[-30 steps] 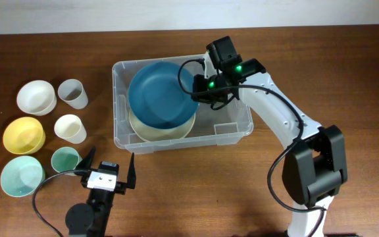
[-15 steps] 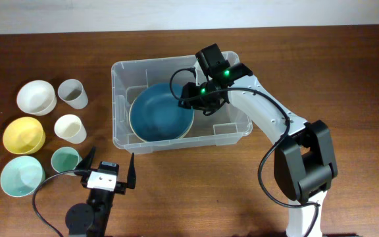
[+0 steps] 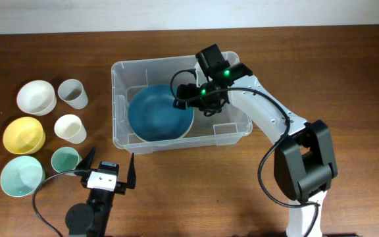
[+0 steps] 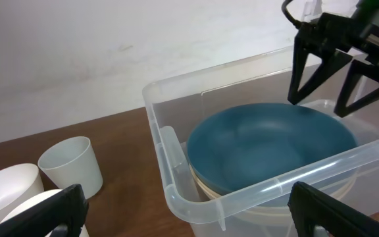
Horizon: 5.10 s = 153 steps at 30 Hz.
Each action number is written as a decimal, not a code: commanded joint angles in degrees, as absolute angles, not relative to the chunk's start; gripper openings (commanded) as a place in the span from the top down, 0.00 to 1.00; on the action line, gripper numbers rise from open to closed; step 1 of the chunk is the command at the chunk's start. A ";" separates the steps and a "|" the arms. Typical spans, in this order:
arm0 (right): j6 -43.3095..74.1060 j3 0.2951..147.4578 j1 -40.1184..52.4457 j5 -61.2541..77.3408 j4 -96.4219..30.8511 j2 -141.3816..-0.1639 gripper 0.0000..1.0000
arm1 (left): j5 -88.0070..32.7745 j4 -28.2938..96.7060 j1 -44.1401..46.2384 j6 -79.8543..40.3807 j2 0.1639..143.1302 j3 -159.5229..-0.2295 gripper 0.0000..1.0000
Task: Pack container
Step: 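Open the right gripper and retract it to the right side, then move the left gripper to the mint-green bowl and grasp its rim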
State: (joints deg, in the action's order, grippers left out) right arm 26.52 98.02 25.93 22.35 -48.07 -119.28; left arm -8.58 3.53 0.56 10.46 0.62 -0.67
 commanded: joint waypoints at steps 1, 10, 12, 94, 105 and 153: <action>23.70 103.94 26.17 14.50 -52.95 -117.19 0.08 | -8.60 3.90 0.21 9.93 0.30 -0.51 0.00; 22.76 138.82 21.78 -13.80 -83.13 -114.43 0.01 | -8.60 3.90 0.21 9.93 0.30 -0.51 0.00; 22.98 145.69 18.59 -16.05 -87.96 -114.43 0.01 | -8.60 3.90 0.21 9.93 0.30 -0.51 0.00; 25.78 113.78 -25.52 -9.45 -89.08 -114.78 0.01 | 2.42 57.98 -6.20 -5.76 65.95 -87.44 0.00; 25.78 113.78 -25.52 -9.45 -89.08 -114.78 0.01 | 9.37 77.14 -37.01 -33.50 70.89 -91.88 0.00; 25.78 113.78 -25.52 -9.45 -89.08 -114.78 0.01 | 4.75 63.35 -50.54 -43.07 106.08 -73.10 0.01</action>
